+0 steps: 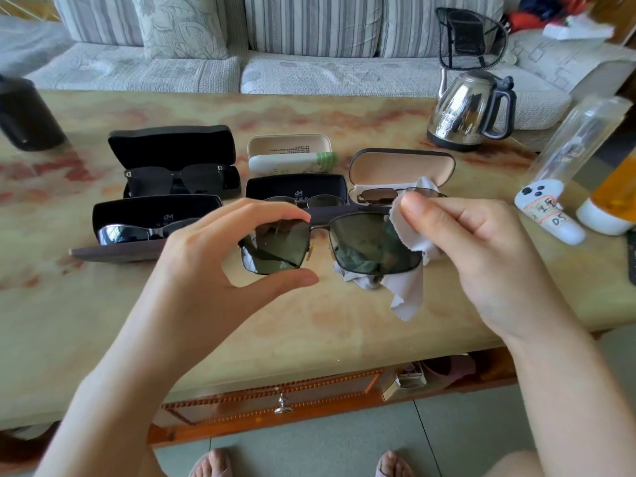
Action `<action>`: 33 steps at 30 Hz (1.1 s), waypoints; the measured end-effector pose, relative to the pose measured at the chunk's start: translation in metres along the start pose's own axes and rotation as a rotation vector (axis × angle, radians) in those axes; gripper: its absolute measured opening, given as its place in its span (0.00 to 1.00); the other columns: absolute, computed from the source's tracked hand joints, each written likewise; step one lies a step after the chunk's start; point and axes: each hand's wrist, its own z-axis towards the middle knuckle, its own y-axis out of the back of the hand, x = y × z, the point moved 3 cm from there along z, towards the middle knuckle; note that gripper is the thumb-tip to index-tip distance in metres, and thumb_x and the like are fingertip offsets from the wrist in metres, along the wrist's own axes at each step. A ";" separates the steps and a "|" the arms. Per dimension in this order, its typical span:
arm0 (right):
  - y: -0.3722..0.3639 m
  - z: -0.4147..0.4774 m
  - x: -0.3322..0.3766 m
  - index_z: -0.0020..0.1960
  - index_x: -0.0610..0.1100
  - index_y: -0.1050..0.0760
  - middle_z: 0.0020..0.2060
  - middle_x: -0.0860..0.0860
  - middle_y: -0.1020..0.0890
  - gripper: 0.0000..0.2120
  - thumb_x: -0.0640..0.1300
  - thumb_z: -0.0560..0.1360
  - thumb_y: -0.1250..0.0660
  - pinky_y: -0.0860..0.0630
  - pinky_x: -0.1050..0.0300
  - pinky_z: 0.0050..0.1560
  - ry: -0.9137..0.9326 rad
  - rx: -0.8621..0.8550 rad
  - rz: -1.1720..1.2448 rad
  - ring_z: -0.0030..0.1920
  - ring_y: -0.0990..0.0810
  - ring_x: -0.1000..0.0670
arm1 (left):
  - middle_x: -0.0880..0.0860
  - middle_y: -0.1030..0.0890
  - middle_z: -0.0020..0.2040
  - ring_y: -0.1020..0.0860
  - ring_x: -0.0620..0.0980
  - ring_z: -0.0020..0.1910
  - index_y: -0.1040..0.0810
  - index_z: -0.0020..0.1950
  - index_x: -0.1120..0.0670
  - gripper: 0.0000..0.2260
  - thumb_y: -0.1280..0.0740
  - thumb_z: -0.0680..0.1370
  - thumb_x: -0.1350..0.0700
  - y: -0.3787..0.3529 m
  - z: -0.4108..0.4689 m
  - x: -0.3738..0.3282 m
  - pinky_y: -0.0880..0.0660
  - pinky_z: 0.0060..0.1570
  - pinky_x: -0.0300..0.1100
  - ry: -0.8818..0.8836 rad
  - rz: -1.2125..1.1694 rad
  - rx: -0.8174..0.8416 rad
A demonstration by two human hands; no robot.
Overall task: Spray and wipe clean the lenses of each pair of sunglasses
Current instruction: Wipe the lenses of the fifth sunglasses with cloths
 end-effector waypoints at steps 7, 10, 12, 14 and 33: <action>0.003 0.006 -0.003 0.27 0.48 0.27 0.30 0.36 0.36 0.22 0.55 0.78 0.40 0.33 0.49 0.41 -0.061 -0.084 0.054 0.35 0.28 0.38 | 0.38 0.21 0.52 0.22 0.37 0.53 0.21 0.59 0.47 0.21 0.27 0.68 0.45 -0.002 0.000 -0.001 0.30 0.56 0.26 -0.012 0.017 0.000; 0.000 0.004 0.004 0.31 0.46 0.26 0.27 0.50 0.32 0.20 0.49 0.80 0.41 0.30 0.65 0.39 -0.012 -0.012 -0.005 0.32 0.28 0.54 | 0.38 0.22 0.54 0.24 0.35 0.54 0.22 0.59 0.47 0.20 0.27 0.68 0.44 -0.004 0.000 -0.003 0.31 0.56 0.25 -0.045 0.046 0.015; -0.006 0.002 0.007 0.39 0.43 0.21 0.28 0.46 0.30 0.19 0.53 0.81 0.40 0.34 0.61 0.35 -0.005 0.090 -0.117 0.31 0.31 0.52 | 0.37 0.22 0.54 0.24 0.35 0.54 0.22 0.59 0.46 0.20 0.28 0.69 0.43 -0.008 0.000 -0.005 0.29 0.56 0.28 -0.071 0.052 0.027; -0.014 0.001 0.009 0.42 0.46 0.20 0.32 0.44 0.27 0.18 0.55 0.81 0.40 0.35 0.54 0.37 -0.009 0.216 -0.205 0.34 0.29 0.44 | 0.37 0.22 0.54 0.24 0.37 0.54 0.23 0.60 0.45 0.19 0.30 0.70 0.43 -0.011 0.000 -0.007 0.27 0.55 0.34 -0.105 0.065 0.032; -0.019 0.002 0.013 0.36 0.49 0.20 0.32 0.57 0.20 0.11 0.54 0.73 0.30 0.34 0.67 0.37 -0.064 0.204 -0.362 0.35 0.23 0.58 | 0.44 0.21 0.54 0.23 0.45 0.53 0.21 0.59 0.51 0.19 0.27 0.70 0.49 -0.017 -0.001 -0.009 0.26 0.52 0.42 -0.165 0.147 0.046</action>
